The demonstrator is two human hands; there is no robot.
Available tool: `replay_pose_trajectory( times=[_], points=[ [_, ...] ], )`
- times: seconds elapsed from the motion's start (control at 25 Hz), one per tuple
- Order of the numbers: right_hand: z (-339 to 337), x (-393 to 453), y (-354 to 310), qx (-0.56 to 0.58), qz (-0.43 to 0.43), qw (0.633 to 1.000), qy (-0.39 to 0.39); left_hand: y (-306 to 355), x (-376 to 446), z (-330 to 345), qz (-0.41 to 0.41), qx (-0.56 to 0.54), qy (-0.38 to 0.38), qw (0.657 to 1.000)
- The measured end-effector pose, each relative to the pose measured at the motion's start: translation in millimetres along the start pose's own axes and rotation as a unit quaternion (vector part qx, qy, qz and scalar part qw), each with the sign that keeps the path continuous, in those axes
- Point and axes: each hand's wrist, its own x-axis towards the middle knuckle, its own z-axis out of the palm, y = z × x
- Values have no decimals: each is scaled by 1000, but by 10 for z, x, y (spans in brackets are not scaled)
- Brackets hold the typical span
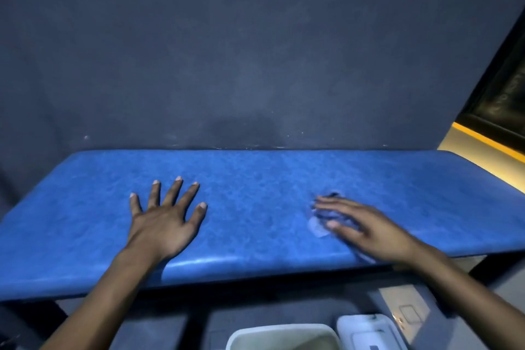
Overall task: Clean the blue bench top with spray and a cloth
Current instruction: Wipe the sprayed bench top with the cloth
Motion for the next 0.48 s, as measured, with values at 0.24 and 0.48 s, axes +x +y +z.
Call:
replay_pose_trajectory(
  times=[0.24, 0.48],
  points=[
    [290, 1819, 321, -40, 104, 991, 66, 35, 26, 28, -2, -9, 37, 999],
    [924, 1692, -1023, -25, -83, 996, -8, -21, -15, 72, -18, -47, 116, 992]
  ],
)
